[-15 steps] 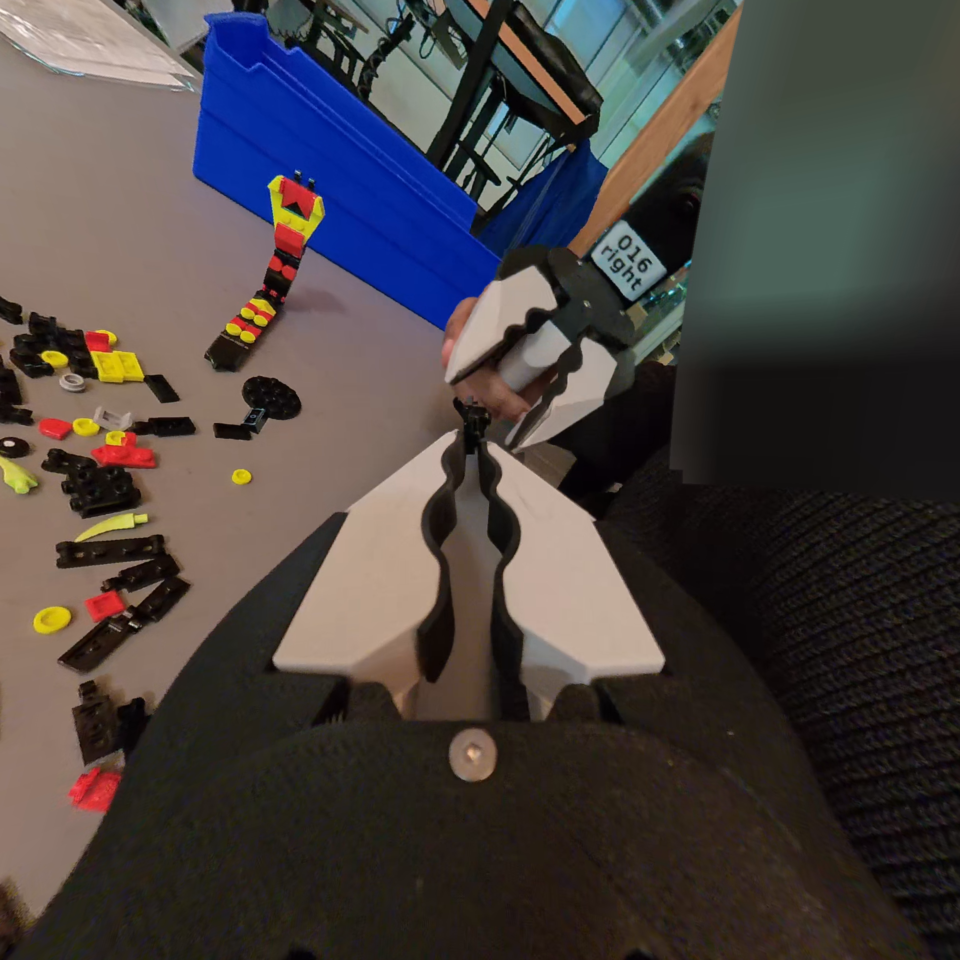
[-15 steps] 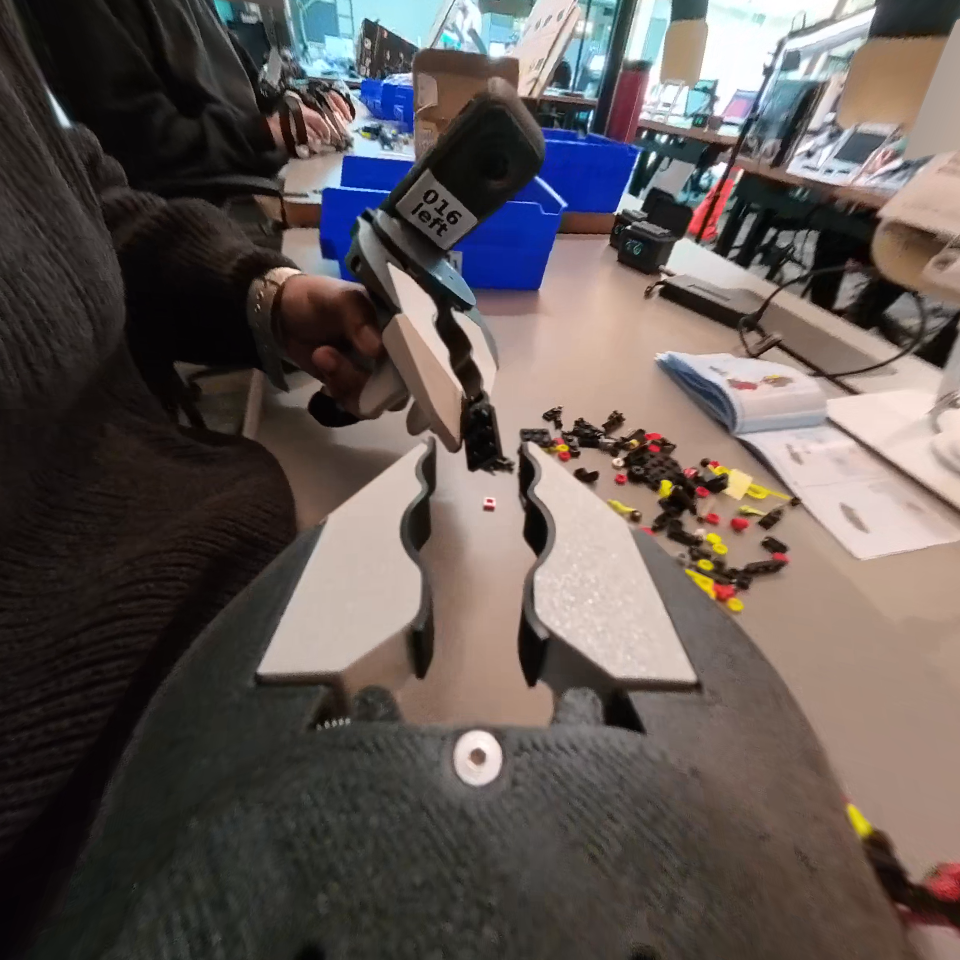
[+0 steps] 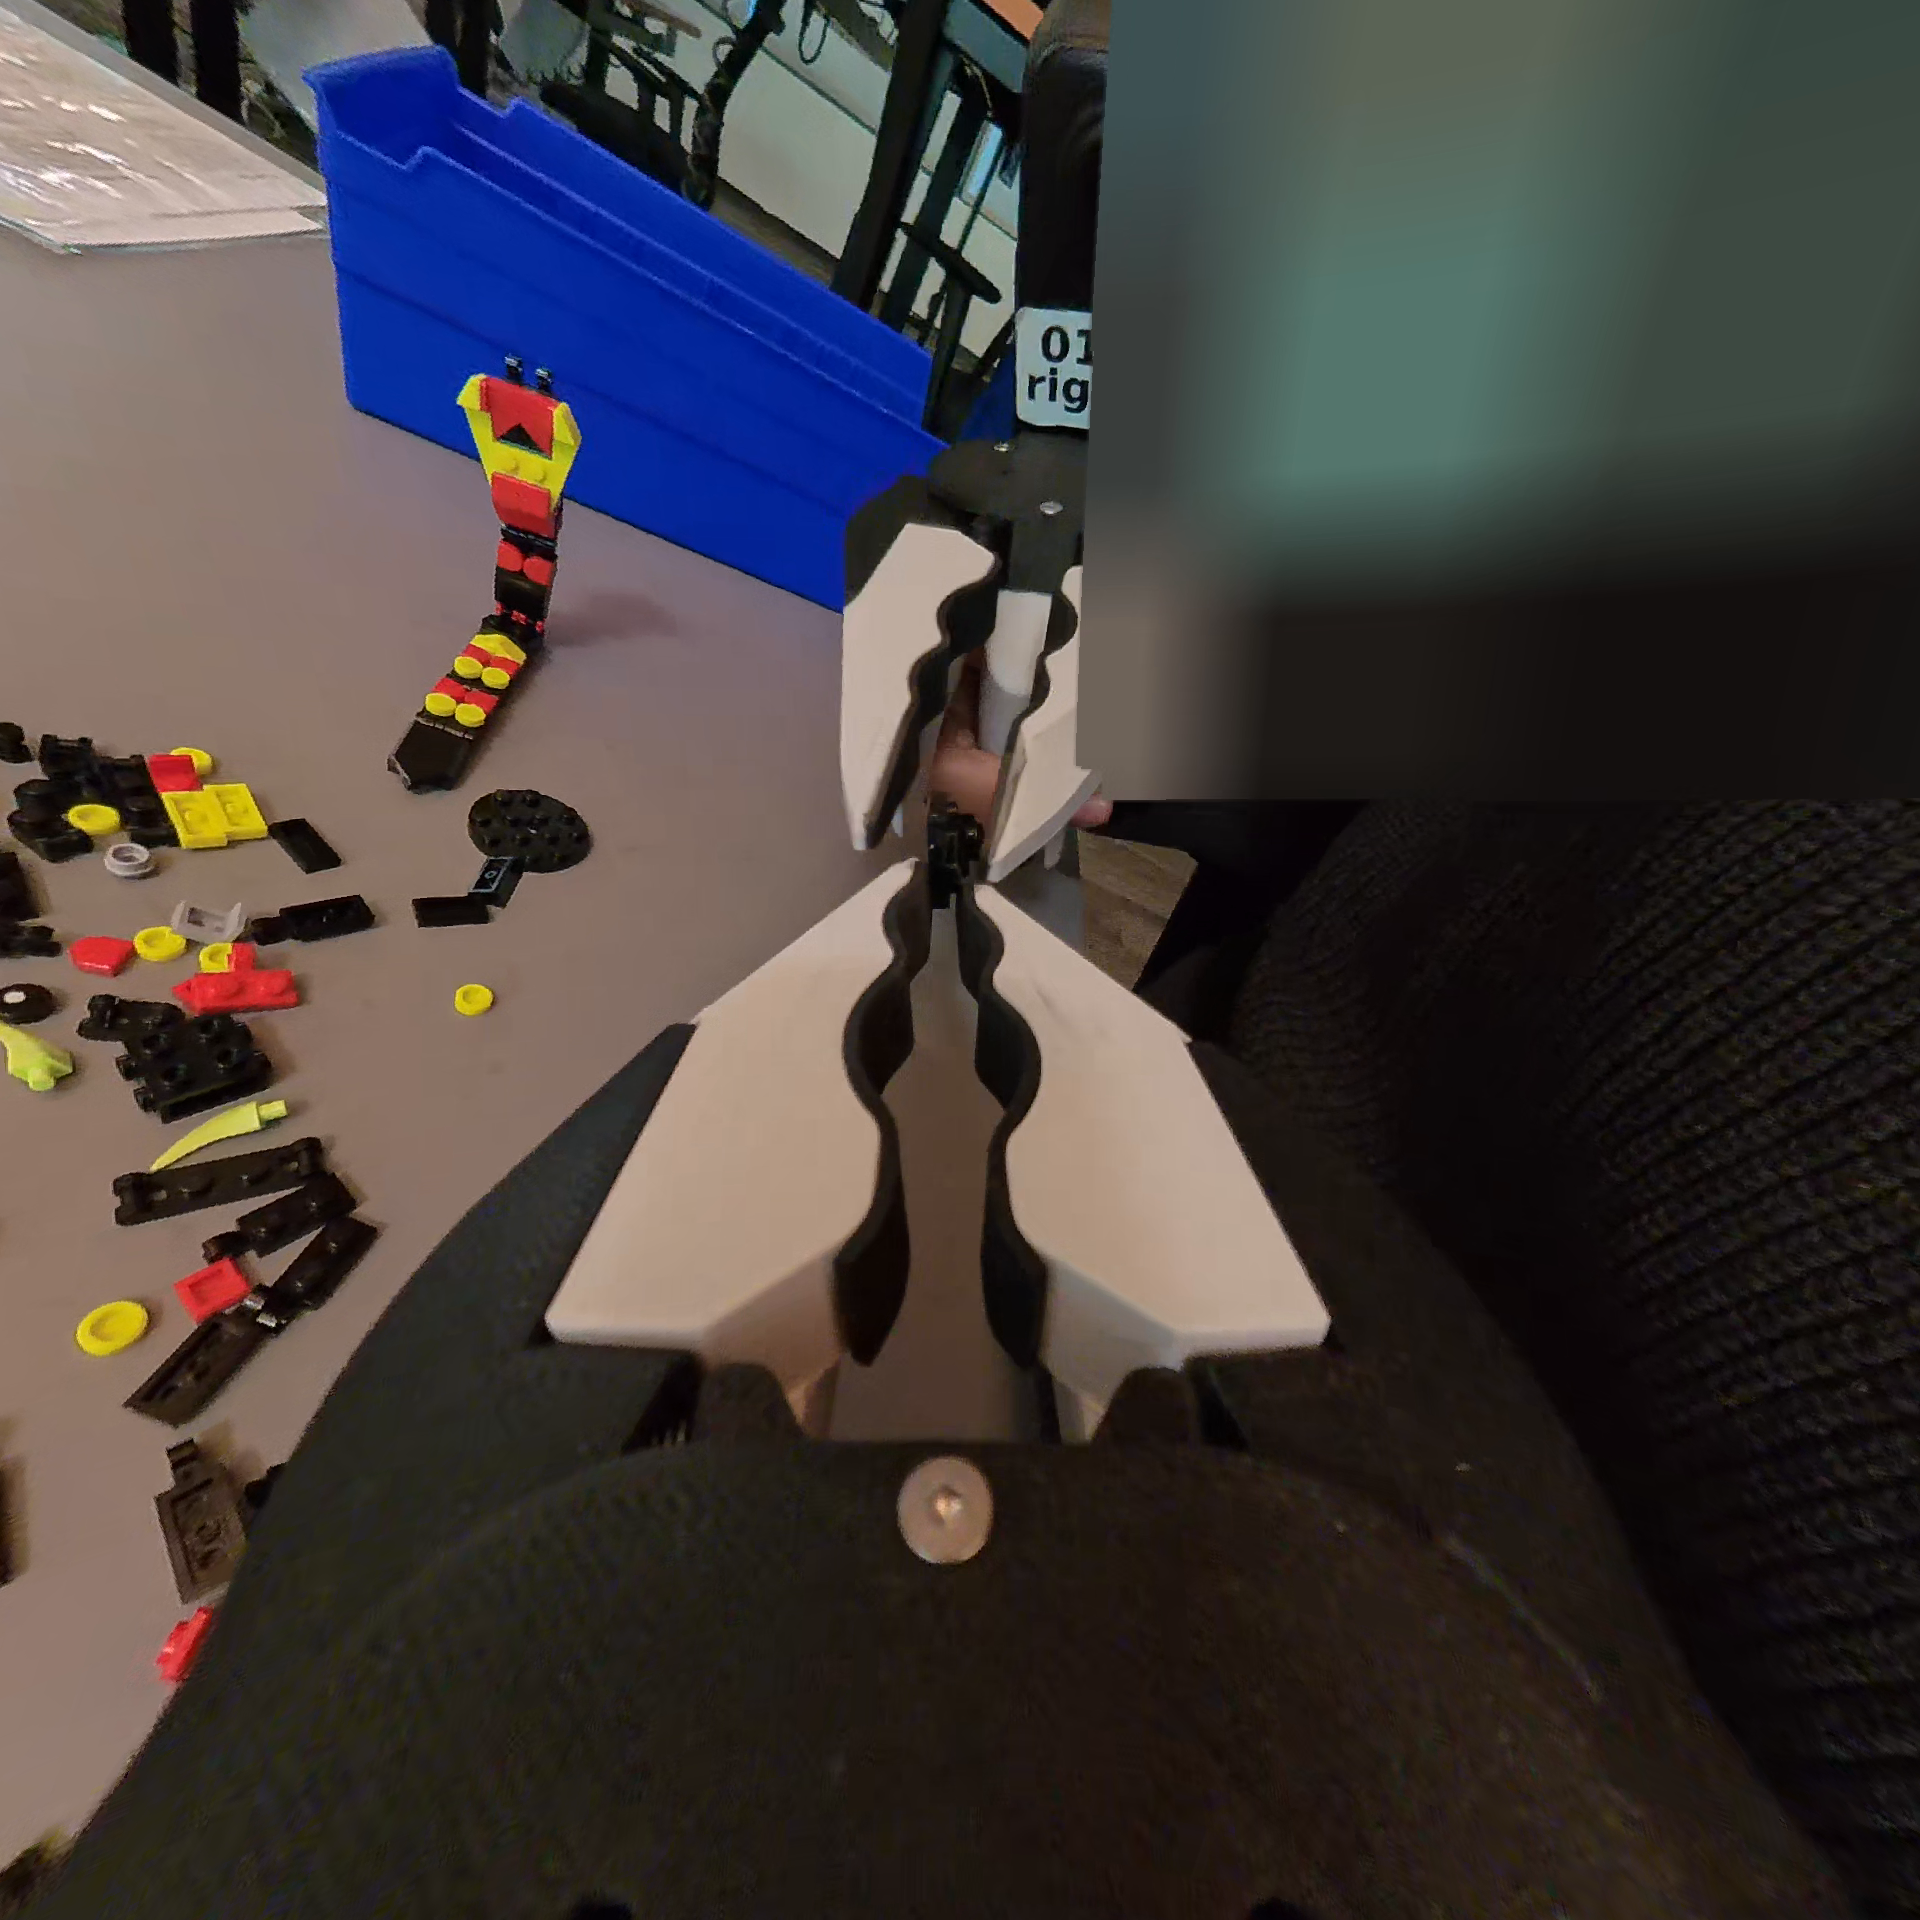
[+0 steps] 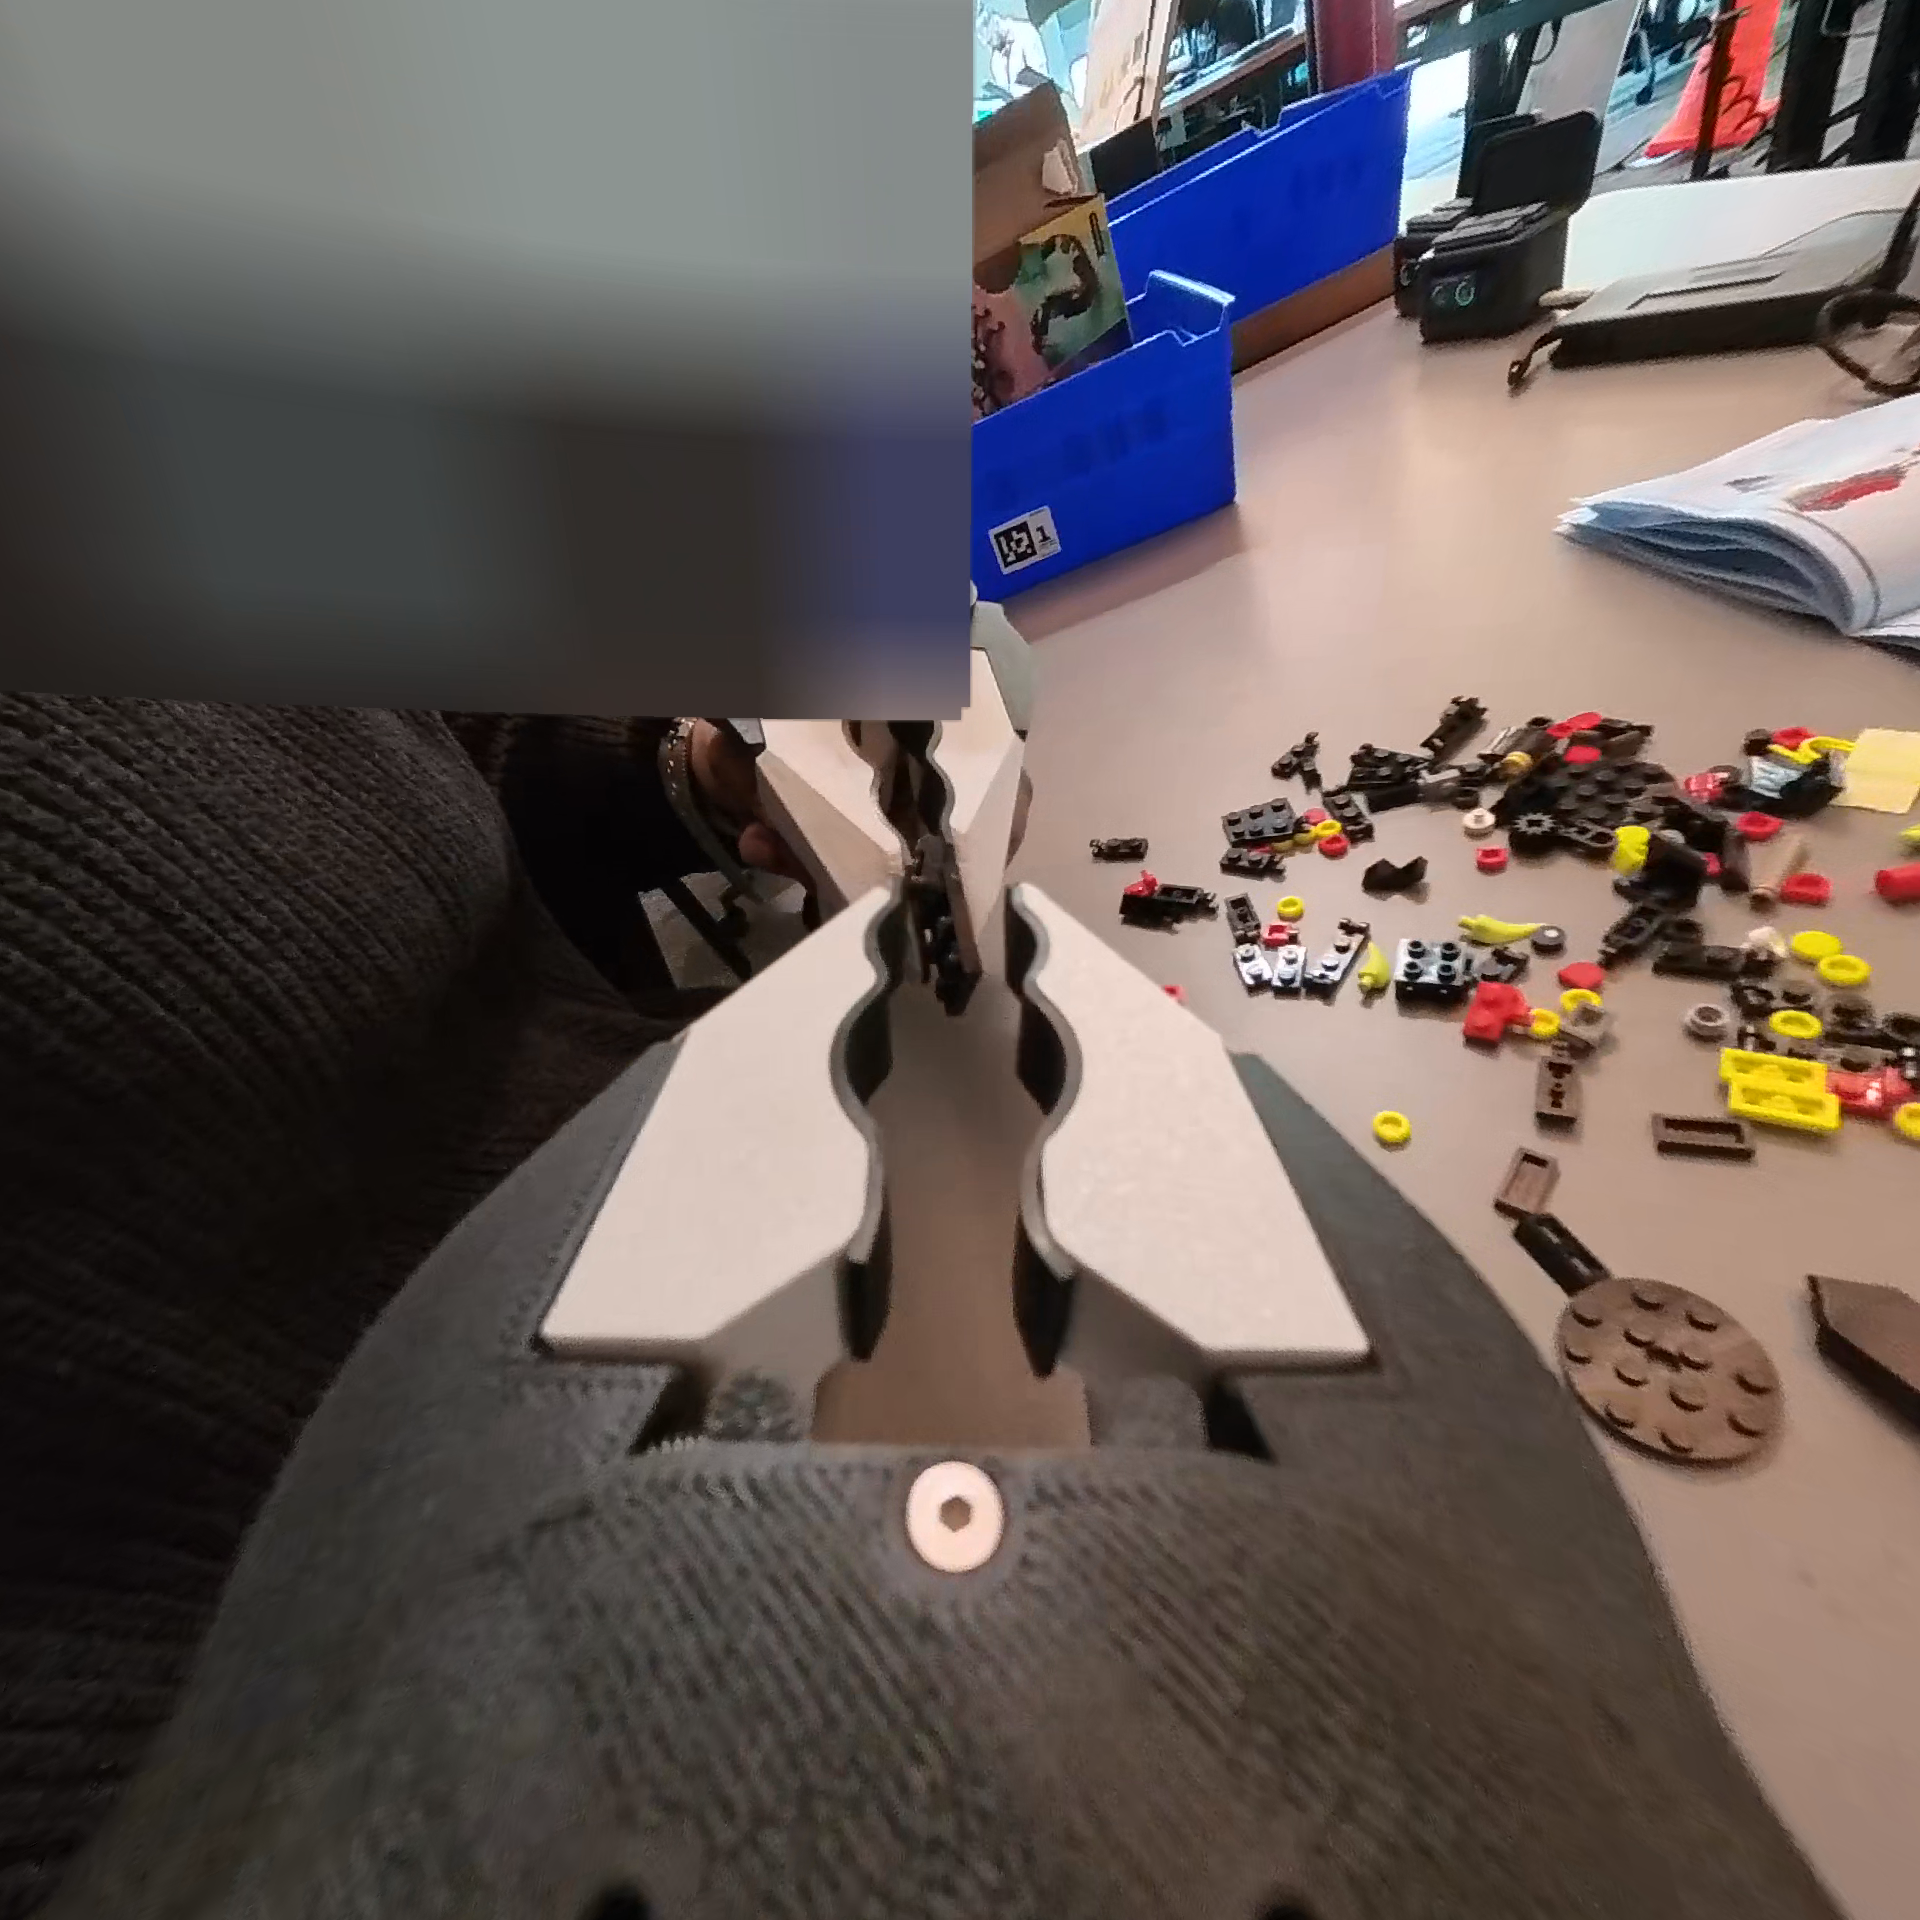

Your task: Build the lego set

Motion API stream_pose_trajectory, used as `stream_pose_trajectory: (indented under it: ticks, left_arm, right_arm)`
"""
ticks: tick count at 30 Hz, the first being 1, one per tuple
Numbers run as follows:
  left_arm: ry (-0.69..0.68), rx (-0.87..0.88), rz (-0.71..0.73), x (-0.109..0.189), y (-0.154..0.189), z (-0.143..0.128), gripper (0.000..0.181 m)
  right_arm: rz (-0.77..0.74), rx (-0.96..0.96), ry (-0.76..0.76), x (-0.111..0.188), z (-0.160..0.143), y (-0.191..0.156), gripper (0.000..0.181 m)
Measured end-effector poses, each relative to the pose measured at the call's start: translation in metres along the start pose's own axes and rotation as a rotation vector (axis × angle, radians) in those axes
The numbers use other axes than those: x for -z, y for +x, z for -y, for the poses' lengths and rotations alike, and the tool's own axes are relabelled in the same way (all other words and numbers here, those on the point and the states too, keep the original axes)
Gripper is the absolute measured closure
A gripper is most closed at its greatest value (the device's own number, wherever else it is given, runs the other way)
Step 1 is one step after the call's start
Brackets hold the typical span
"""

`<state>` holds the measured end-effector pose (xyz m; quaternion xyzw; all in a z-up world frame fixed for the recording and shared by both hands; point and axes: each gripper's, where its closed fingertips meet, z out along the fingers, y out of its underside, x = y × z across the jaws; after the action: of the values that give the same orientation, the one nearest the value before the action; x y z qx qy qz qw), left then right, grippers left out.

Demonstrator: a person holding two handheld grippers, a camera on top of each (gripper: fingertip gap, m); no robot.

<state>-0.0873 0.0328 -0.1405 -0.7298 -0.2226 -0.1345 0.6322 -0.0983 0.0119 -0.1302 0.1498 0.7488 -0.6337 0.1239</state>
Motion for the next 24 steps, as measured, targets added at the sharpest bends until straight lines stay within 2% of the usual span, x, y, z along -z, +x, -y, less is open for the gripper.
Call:
stream_pose_trajectory:
  ticks: [8, 17, 24]
  left_arm:
    - [-0.002, 0.014, 0.003, 0.0006, -0.0018, -0.0004, 0.178]
    - [-0.008, 0.001, 0.004, 0.0002, -0.0014, -0.002, 0.178]
    - [-0.027, -0.058, 0.063, -0.0011, -0.0063, -0.0048, 0.178]
  right_arm:
    - [0.018, 0.016, -0.016, -0.0003, -0.0018, -0.0038, 0.174]
    - [0.029, 0.013, -0.035, 0.0001, -0.0037, -0.0048, 0.175]
    - [0.015, -0.039, -0.051, -0.0004, -0.0063, -0.0008, 0.175]
